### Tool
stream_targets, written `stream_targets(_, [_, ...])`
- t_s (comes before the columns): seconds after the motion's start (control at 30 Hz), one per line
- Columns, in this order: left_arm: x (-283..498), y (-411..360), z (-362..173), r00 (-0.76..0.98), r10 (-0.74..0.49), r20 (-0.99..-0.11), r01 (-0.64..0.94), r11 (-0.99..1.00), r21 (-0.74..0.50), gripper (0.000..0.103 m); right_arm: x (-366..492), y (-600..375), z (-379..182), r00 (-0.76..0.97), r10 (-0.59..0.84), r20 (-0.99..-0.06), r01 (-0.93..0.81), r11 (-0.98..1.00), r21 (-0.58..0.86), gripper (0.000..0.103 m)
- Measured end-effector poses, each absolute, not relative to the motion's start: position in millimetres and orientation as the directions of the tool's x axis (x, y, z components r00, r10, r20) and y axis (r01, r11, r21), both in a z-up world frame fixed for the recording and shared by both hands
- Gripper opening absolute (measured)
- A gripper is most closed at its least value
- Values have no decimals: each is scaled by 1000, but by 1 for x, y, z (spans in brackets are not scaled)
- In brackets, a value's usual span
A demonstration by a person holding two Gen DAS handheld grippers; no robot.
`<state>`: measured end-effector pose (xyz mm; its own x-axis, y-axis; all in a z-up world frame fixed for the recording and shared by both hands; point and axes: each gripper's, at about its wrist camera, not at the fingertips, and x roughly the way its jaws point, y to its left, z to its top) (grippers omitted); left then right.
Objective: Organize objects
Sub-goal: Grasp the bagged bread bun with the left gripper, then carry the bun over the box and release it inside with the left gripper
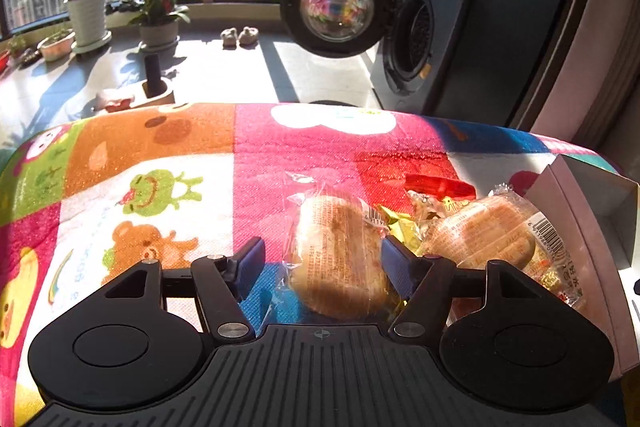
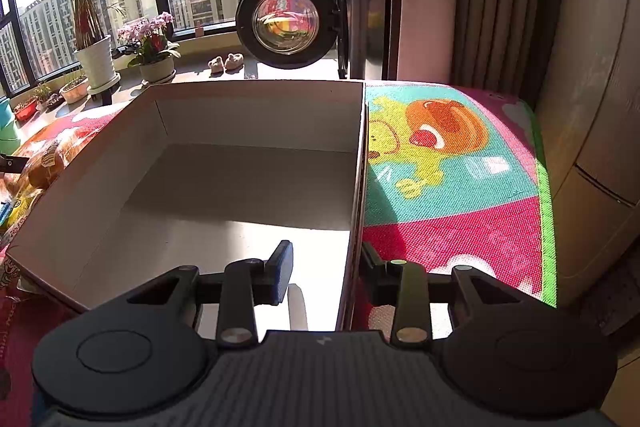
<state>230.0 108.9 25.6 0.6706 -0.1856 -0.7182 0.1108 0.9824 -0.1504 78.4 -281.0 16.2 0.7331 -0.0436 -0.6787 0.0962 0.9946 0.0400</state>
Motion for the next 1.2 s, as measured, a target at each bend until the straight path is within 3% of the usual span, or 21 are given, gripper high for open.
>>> stream_targets(0.1, [229,106,20,669,-182,-721,91,982,-163,71,80,-279,17,733,-54,-678,94,995,22,35])
stream_targets(0.13, [228,106,21,666,-189,-721,93,981,-171,58,82,-278,17,733,-64,-678,98,995,13,34])
stream_targets(0.17, [226,106,22,662,-203,-721,97,978,-186,52,84,-277,18,732,-81,-677,108,994,-3,27])
stream_targets(0.23, [220,105,27,662,-174,-729,82,984,-160,48,93,-277,18,731,-91,-676,110,994,-15,17])
stream_targets(0.6, [163,105,72,736,-97,-670,110,994,-23,46,102,-270,14,738,-101,-667,94,994,-47,16])
stream_targets(0.87, [125,61,120,716,-313,-624,275,948,-160,46,97,-272,16,747,-77,-661,92,996,-13,16])
stream_targets(1.1, [144,-10,115,670,-513,-538,399,859,-322,47,92,-274,18,751,-61,-657,87,996,7,16])
stream_targets(1.2, [159,-46,94,633,-498,-593,426,863,-270,49,90,-275,20,753,-58,-655,85,996,10,17])
